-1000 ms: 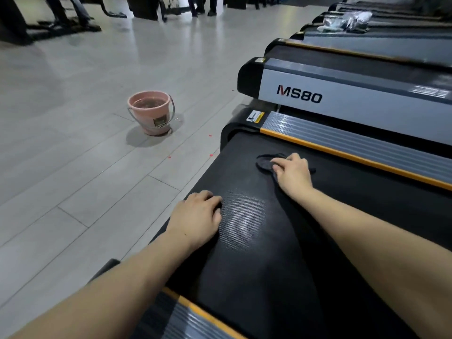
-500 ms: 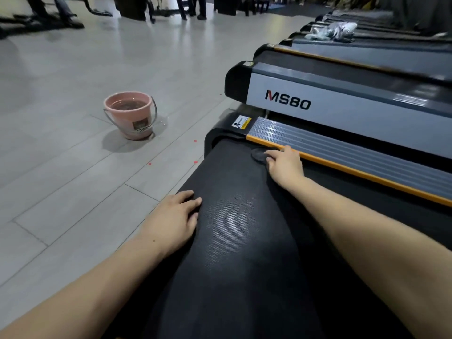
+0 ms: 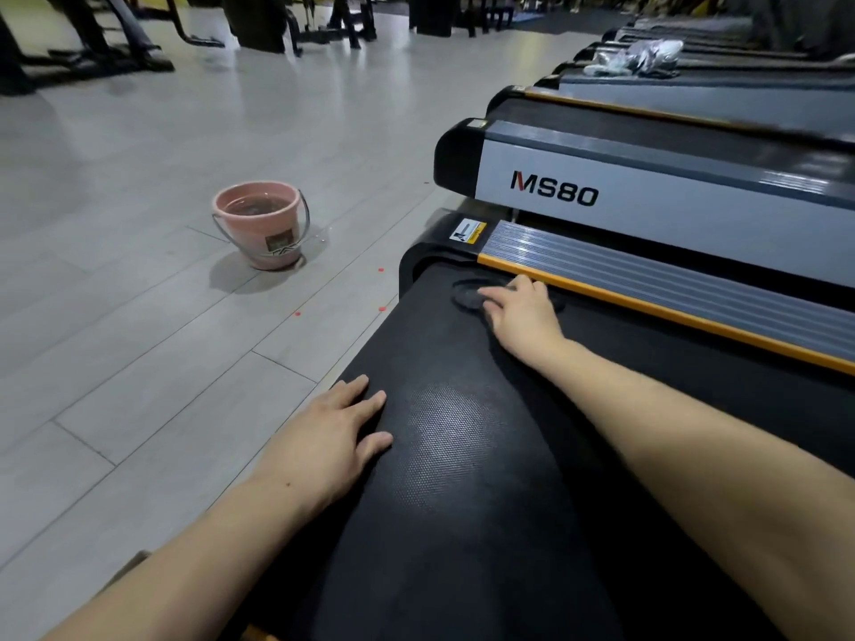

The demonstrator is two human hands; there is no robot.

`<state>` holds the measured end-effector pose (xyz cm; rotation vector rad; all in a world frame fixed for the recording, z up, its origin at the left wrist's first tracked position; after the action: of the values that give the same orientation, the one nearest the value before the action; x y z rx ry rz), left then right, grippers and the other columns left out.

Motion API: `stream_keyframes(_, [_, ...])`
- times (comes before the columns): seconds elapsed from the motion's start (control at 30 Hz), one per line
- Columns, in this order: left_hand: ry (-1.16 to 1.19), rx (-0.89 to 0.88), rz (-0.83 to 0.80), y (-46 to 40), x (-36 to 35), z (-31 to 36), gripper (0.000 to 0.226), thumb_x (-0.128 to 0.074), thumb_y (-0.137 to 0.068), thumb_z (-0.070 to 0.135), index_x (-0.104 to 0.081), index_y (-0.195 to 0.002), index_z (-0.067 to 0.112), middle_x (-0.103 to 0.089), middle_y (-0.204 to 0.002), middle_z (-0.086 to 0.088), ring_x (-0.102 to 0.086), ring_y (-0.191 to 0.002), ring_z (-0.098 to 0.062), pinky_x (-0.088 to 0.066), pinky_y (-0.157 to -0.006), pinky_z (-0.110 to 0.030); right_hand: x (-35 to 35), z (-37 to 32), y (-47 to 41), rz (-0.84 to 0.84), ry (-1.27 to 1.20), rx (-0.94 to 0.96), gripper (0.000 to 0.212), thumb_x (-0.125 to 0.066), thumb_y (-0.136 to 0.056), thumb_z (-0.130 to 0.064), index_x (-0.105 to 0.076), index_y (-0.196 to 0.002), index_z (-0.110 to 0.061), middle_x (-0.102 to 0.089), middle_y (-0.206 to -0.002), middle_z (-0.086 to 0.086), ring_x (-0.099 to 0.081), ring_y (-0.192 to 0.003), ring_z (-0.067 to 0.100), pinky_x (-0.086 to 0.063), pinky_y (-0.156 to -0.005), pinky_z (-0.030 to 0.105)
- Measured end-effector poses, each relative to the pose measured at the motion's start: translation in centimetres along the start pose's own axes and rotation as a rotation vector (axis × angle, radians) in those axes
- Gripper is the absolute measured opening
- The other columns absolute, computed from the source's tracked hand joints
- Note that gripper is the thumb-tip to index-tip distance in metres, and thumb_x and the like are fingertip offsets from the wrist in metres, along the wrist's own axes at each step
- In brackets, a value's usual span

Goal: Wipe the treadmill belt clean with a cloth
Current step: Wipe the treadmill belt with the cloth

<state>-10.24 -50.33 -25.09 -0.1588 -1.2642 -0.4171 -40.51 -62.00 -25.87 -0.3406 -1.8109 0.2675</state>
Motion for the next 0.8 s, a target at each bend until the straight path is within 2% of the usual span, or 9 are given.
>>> stream_keyframes(0.07, [0.011, 0.003, 0.000, 0.0, 0.1, 0.0, 0.060, -0.040, -0.100, 0.061, -0.027, -0.156, 0.044, -0.009, -0.167, 0.021, -0.009, -0.154, -0.005, -0.025, -0.121, -0.029, -0.7, 0.2, -2.4, -0.001, 0.004, -0.193, 0.030, -0.047, -0.100, -0.037, -0.066, -0.123, -0.035, -0.049, -0.118, 0.006, -0.042, -0.115, 0.033, -0.043, -0.097, 0.046])
stream_keyframes(0.13, [0.013, 0.006, 0.007, 0.0, 0.1, 0.0, 0.060, -0.041, -0.100, 0.061, -0.028, -0.156, 0.044, -0.009, -0.167, 0.021, -0.010, -0.154, -0.004, -0.026, -0.120, -0.028, -0.8, -1.2, -1.8, 0.008, 0.007, -0.250, 0.029, -0.046, -0.099, -0.037, -0.066, -0.120, -0.034, -0.047, -0.118, 0.008, -0.042, -0.111, 0.034, -0.043, -0.096, 0.046])
stream_keyframes(0.3, [-0.008, -0.012, 0.001, -0.1, 0.3, 0.1, 0.061, -0.042, -0.100, 0.061, -0.027, -0.156, 0.044, -0.010, -0.167, 0.020, -0.010, -0.154, -0.004, -0.023, -0.120, -0.026, -1.0, -6.6, 5.1, -0.021, -0.089, 0.229, 0.029, -0.058, -0.095, -0.035, -0.070, -0.120, -0.031, -0.050, -0.103, 0.007, -0.046, -0.095, 0.029, -0.044, -0.084, 0.037])
stream_keyframes(0.37, [-0.014, -0.015, 0.003, -0.1, 0.4, 0.1, 0.061, -0.042, -0.100, 0.061, -0.027, -0.156, 0.044, -0.011, -0.168, 0.019, -0.010, -0.154, -0.004, -0.023, -0.120, -0.026, -1.3, -6.4, 4.5, -0.040, -0.115, 0.312, 0.029, -0.058, -0.095, -0.035, -0.070, -0.121, -0.030, -0.049, -0.100, 0.004, -0.047, -0.094, 0.026, -0.045, -0.084, 0.036])
stream_keyframes(0.5, [-0.006, -0.011, 0.003, 0.1, 0.3, 0.0, 0.060, -0.041, -0.100, 0.060, -0.026, -0.156, 0.045, -0.009, -0.167, 0.021, -0.009, -0.154, -0.002, -0.023, -0.120, -0.026, -2.6, -4.5, -3.2, 0.012, 0.003, 0.043, 0.030, -0.050, -0.099, -0.033, -0.066, -0.125, -0.030, -0.050, -0.114, 0.009, -0.045, -0.106, 0.034, -0.045, -0.092, 0.047])
stream_keyframes(0.57, [-0.009, -0.011, 0.003, 0.0, 0.3, -0.1, 0.060, -0.041, -0.100, 0.062, -0.027, -0.155, 0.046, -0.009, -0.167, 0.022, -0.010, -0.153, -0.001, -0.027, -0.119, -0.027, -3.2, -4.3, -5.9, -0.022, 0.046, -0.131, 0.030, -0.045, -0.100, -0.030, -0.064, -0.124, -0.030, -0.047, -0.122, 0.011, -0.041, -0.113, 0.035, -0.041, -0.098, 0.046])
stream_keyframes(0.63, [-0.012, -0.014, 0.001, 0.0, 0.4, -0.2, 0.059, -0.042, -0.099, 0.063, -0.029, -0.154, 0.048, -0.010, -0.166, 0.024, -0.012, -0.153, -0.001, -0.031, -0.117, -0.029, -3.3, -5.2, -5.5, -0.060, 0.058, -0.180, 0.029, -0.045, -0.100, -0.030, -0.064, -0.122, -0.030, -0.044, -0.125, 0.011, -0.039, -0.114, 0.035, -0.039, -0.098, 0.046])
stream_keyframes(0.7, [-0.018, -0.015, 0.002, 0.1, 0.5, -0.2, 0.059, -0.041, -0.098, 0.065, -0.029, -0.154, 0.048, -0.011, -0.166, 0.024, -0.013, -0.153, -0.001, -0.034, -0.117, -0.031, -2.8, -6.3, -3.3, -0.054, 0.024, -0.085, 0.031, -0.046, -0.100, -0.033, -0.064, -0.125, -0.031, -0.044, -0.119, 0.010, -0.041, -0.109, 0.034, -0.042, -0.097, 0.046])
stream_keyframes(0.8, [-0.028, -0.012, 0.013, 0.2, 0.2, -0.2, 0.060, -0.040, -0.099, 0.063, -0.028, -0.155, 0.046, -0.011, -0.167, 0.021, -0.012, -0.153, -0.004, -0.029, -0.120, -0.030, -1.9, -8.3, 2.1, -0.075, -0.103, 0.247, 0.031, -0.053, -0.098, -0.035, -0.066, -0.126, -0.032, -0.047, -0.107, 0.006, -0.043, -0.099, 0.029, -0.044, -0.090, 0.038])
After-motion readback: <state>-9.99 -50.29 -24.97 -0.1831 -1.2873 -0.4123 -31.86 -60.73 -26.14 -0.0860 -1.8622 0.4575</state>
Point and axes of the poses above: each hand's wrist, its own y-axis away from the middle knuckle, its own x-axis out of the back of the hand, z = x × y, the point moved 2 cm from there along -y, towards the middle knuckle
